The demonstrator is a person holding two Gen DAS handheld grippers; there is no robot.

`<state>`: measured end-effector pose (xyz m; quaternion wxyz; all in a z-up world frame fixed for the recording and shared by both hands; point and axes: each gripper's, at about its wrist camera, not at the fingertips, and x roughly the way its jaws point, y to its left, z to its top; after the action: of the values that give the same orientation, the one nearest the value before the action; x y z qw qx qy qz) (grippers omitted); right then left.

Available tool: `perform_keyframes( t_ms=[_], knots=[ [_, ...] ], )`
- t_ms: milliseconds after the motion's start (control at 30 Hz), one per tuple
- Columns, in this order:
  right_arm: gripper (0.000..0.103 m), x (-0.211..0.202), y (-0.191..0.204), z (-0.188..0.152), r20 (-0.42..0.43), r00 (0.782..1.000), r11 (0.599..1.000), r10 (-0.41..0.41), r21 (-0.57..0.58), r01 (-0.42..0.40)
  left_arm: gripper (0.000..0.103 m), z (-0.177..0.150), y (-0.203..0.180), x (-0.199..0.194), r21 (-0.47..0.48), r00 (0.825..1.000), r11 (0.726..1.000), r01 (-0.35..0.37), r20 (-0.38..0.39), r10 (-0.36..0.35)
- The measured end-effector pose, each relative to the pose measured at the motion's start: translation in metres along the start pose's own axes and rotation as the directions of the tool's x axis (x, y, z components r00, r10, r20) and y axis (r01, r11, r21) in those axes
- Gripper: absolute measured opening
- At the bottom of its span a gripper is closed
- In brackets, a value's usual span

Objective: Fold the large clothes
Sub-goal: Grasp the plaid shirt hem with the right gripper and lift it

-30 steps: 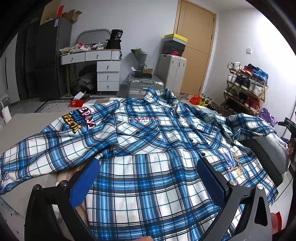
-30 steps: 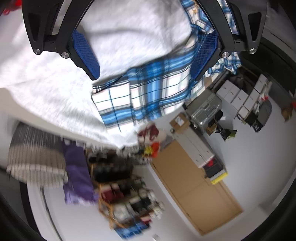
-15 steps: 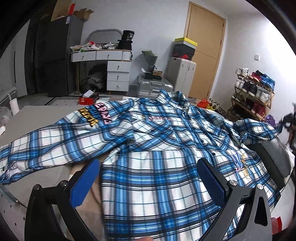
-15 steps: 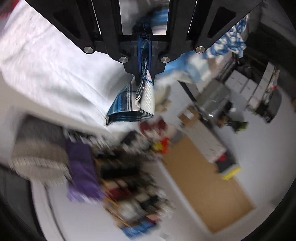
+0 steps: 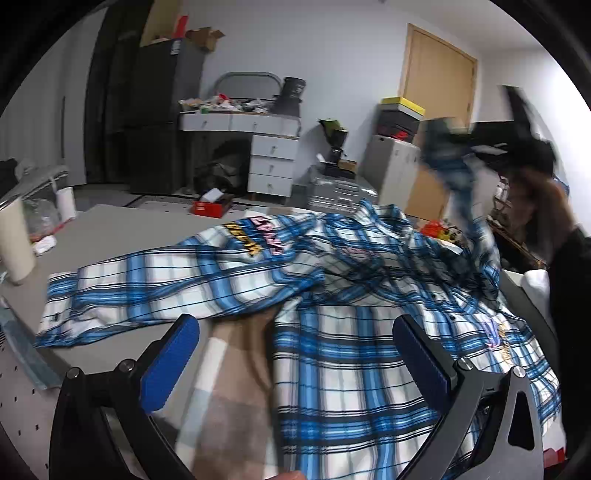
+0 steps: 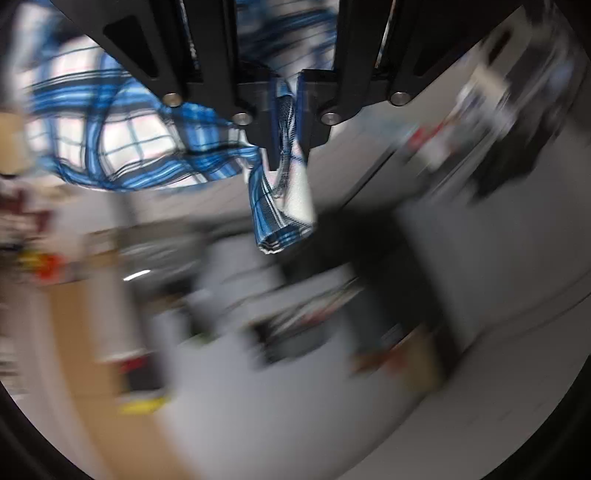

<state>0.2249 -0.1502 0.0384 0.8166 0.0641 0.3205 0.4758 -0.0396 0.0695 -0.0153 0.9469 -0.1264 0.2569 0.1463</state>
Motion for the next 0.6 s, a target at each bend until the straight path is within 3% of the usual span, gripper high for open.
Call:
perform_keyframes(
  t_ms=[33,67,167,267,433,600],
  knots=[
    [0.052,0.025,0.006,-0.015,-0.085,0.994,0.997,0.073,-0.009,-0.074,0.102,-0.001,0.003,-0.002,-0.006,1.0,1.0,-0.014,0.0,0.014],
    [0.05,0.037,0.007,-0.024,-0.119,0.988,0.995,0.095,-0.019,-0.098,0.102,-0.002,0.007,-0.003,-0.011,1.0,1.0,-0.026,-0.002,0.026],
    [0.049,0.045,-0.017,-0.043,-0.112,0.993,0.999,-0.047,-0.001,0.047,0.102,-0.005,0.019,-0.005,-0.024,0.999,0.998,-0.053,-0.008,0.053],
    [0.051,0.046,-0.064,-0.054,-0.161,0.969,0.976,-0.187,0.083,0.202,0.102,-0.006,0.027,0.004,-0.055,0.999,0.997,-0.05,-0.023,0.049],
    [0.051,0.061,-0.098,-0.094,-0.278,0.932,0.948,-0.232,0.15,0.281,0.102,-0.004,0.02,0.021,-0.057,0.999,0.998,-0.022,-0.051,0.019],
    [0.051,0.081,-0.117,-0.124,-0.401,0.86,0.928,-0.317,0.056,0.368,0.102,-0.006,0.015,0.021,-0.045,0.998,0.999,-0.017,-0.056,0.014]
  ],
)
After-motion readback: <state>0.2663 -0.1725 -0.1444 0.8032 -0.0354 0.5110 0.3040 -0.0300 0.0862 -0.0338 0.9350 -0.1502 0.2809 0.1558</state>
